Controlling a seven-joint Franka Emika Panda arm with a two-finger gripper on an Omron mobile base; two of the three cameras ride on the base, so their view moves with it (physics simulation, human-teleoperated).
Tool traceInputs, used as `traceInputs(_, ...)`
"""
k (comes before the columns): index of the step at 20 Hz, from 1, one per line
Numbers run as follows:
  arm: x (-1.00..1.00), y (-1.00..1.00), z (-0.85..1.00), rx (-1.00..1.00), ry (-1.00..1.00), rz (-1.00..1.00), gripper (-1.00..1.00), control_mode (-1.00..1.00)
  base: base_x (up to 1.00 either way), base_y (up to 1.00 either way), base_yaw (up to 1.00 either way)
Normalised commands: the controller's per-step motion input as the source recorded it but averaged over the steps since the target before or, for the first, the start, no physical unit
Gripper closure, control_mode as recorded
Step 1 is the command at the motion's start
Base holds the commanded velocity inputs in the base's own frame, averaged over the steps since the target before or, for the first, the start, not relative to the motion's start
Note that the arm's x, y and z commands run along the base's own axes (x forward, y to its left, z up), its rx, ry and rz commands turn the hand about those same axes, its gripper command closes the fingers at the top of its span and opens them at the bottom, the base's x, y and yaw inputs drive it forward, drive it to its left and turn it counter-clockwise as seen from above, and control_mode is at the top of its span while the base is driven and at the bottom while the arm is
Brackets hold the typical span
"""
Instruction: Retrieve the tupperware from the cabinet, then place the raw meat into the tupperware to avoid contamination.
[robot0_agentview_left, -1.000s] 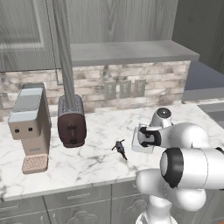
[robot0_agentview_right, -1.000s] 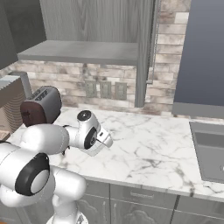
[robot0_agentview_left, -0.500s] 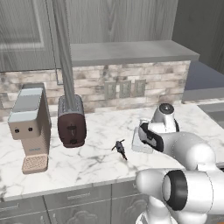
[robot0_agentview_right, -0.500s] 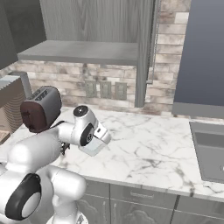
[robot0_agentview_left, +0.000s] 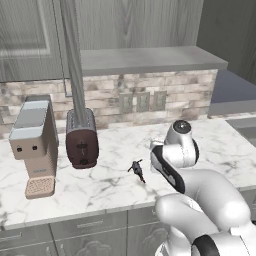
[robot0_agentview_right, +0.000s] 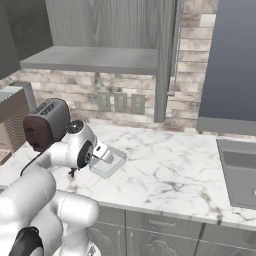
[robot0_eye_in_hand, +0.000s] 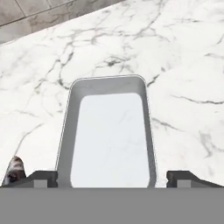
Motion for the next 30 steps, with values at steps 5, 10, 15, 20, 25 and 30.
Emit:
traceInputs(5,-0.11,0.6,0.2,0.0,0.0,0.09,-1.0,-1.0,0.0,0.0,0.0)
traceInputs(10,-0.11,0.51,0.43,-0.02,-0.01,0.06,-1.0,-1.0,0.0,0.0,0.0)
traceInputs(15,-0.01,0.26,0.02,-0.02,-0.01,0.1,-1.0,-1.0,0.0,0.0,0.0)
traceInputs(20,0.0,0.03,0.0,0.0,-0.02,0.0,-1.0,-1.0,0.0,0.0,0.0)
traceInputs(25,0.0,0.31,0.0,0.0,0.0,0.0,-1.0,-1.0,0.0,0.0,0.0)
traceInputs(30,0.0,0.38,-0.02,0.0,0.0,0.0,-1.0,-1.0,0.0,0.0,0.0)
